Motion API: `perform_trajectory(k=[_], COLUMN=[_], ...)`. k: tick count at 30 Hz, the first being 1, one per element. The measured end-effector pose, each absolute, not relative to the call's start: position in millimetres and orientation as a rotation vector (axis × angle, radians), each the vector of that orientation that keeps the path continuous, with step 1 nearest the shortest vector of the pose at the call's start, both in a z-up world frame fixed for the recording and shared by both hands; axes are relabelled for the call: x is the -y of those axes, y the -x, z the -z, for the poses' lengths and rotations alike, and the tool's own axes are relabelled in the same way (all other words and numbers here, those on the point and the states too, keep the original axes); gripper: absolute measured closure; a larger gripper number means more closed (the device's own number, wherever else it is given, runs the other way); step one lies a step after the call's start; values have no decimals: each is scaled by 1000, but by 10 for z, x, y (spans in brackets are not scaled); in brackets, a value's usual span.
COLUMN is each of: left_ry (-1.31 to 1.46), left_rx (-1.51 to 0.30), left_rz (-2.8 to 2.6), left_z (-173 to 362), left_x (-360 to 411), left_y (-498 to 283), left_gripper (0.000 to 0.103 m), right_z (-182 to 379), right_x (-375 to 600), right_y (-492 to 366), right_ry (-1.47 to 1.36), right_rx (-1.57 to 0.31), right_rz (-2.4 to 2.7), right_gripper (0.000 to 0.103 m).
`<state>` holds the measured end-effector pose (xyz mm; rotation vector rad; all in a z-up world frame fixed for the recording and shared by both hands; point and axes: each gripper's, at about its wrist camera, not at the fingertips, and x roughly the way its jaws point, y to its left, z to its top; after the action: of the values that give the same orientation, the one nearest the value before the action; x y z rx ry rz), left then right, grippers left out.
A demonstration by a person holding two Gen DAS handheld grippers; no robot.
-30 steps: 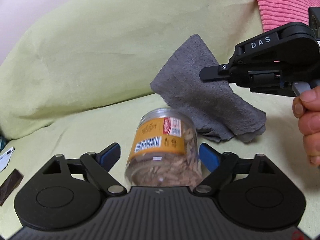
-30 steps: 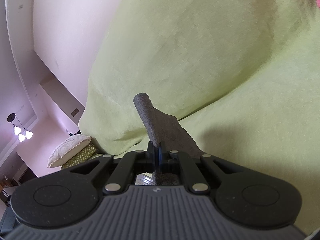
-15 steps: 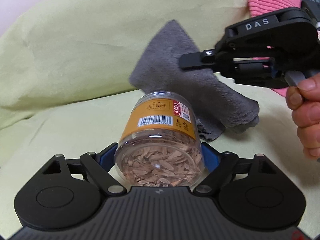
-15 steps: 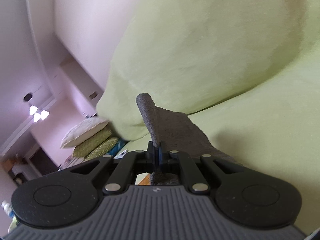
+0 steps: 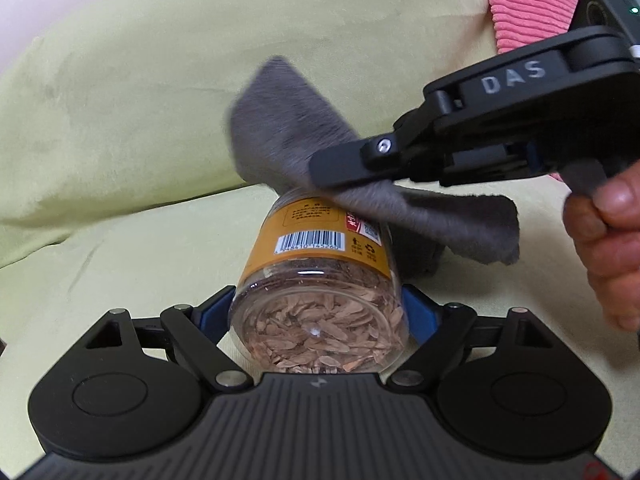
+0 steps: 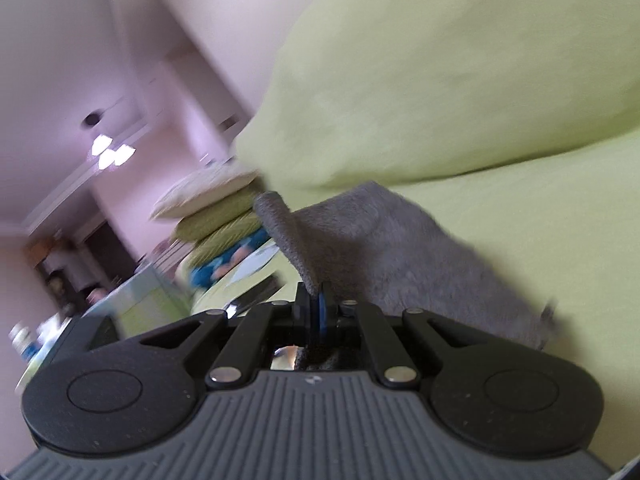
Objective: Clean container
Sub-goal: 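Rub the cloth along the jar side with the right gripper while the left holds it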
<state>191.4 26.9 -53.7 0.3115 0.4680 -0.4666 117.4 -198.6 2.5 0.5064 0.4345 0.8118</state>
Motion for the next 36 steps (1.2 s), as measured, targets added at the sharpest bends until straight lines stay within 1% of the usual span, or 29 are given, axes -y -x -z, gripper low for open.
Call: perform_trajectory(k=[4,6,11,14,17,22,29,31,32,36], left_ry=[-327,-326,-357,-355,-338,-218,132,162,172,90], left_rx=[-459,-459,-450,-446,-453,-491,-546,-559,-564,-539], left_rz=[468,464,460,458,456,468,527,537,542,524], left_z=[558,567,589,597,600,608,648,682,698,610], left_x=[-327,-360,-313,-301,-306,-429,-753,-762,-761,-703], left_y=[-1916,-1919,-1932,-1961,-1992,-2058,-2243,-2280,-2295,-2236], left_gripper=[18,18,18,17,17,16,13,13,16,16], right_z=[-29,-32,-54,-29,-44,-39,-42,-65,-68,-83], right_x=[1835,1839,1969,2038,1991,1961,1990,1964,1964,1986], right_y=[-1130,-1138,-1229,-1328,-1258,-1250,-1254,-1274,-1277,-1276], right_ry=[-498,-502,-495,-540,-496,-479,-484,-486,-486,-490], right_rx=[-484,-489,-424,-427,-406,-397,-395,-395,-396,-404], right_rz=[-919,-924,-762,-714,-709,-725,-721,-721,-719,-720], right_gripper=[100,102,102,102,102,102,102,102,102,100])
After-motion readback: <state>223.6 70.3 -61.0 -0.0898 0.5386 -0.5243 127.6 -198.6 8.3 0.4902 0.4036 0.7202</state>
